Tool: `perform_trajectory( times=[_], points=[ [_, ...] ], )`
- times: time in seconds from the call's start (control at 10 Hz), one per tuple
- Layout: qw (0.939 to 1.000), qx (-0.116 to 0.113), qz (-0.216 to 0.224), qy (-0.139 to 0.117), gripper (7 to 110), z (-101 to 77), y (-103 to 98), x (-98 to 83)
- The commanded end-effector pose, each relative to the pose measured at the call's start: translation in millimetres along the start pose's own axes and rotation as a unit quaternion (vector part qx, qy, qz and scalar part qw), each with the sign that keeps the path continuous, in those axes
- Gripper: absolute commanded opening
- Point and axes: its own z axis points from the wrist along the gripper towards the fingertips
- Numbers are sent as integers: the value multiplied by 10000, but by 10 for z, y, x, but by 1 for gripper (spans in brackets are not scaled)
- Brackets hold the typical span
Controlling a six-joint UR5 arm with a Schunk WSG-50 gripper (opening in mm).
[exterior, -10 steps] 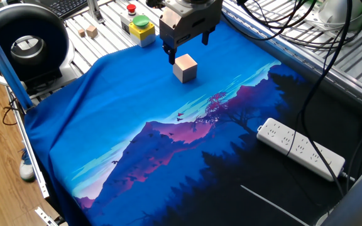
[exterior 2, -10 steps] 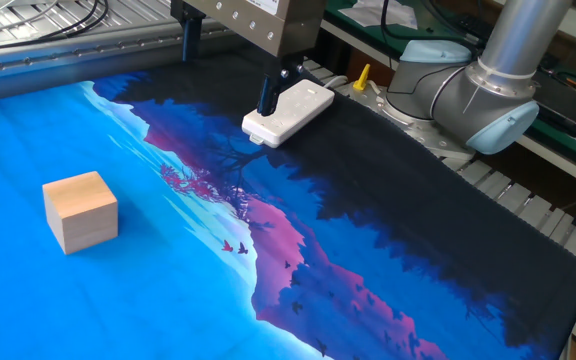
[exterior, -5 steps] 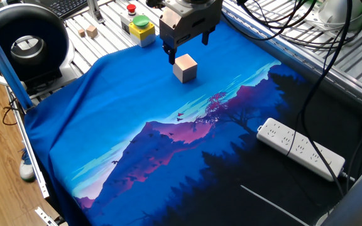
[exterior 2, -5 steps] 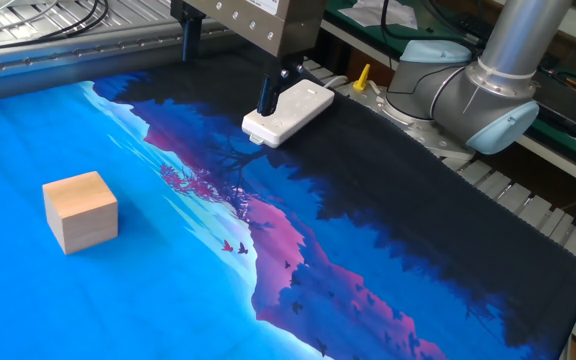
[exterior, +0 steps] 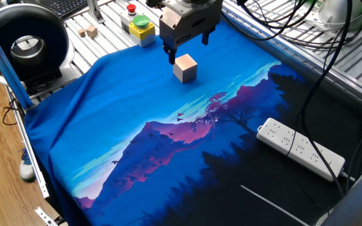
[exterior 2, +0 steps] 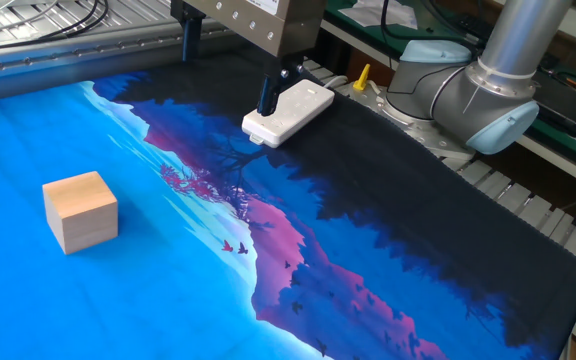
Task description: Use the gripper to push the small block from left to right
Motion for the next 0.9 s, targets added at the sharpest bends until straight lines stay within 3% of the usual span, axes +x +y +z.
perform_trajectory(
  times=[0.0, 0.1, 0.2, 0.6, 0.8],
  points=[
    [9987, 489, -2, 142, 107, -13, -223, 72],
    [9983, 550, 1, 173, 107, -25, -229, 65],
    [9981, 588, 4, 204, 7, -31, -235, 70],
    [9975, 649, 26, 280, 7, -66, -232, 71],
    [9983, 485, 167, 278, 7, -68, -157, 70]
  ],
)
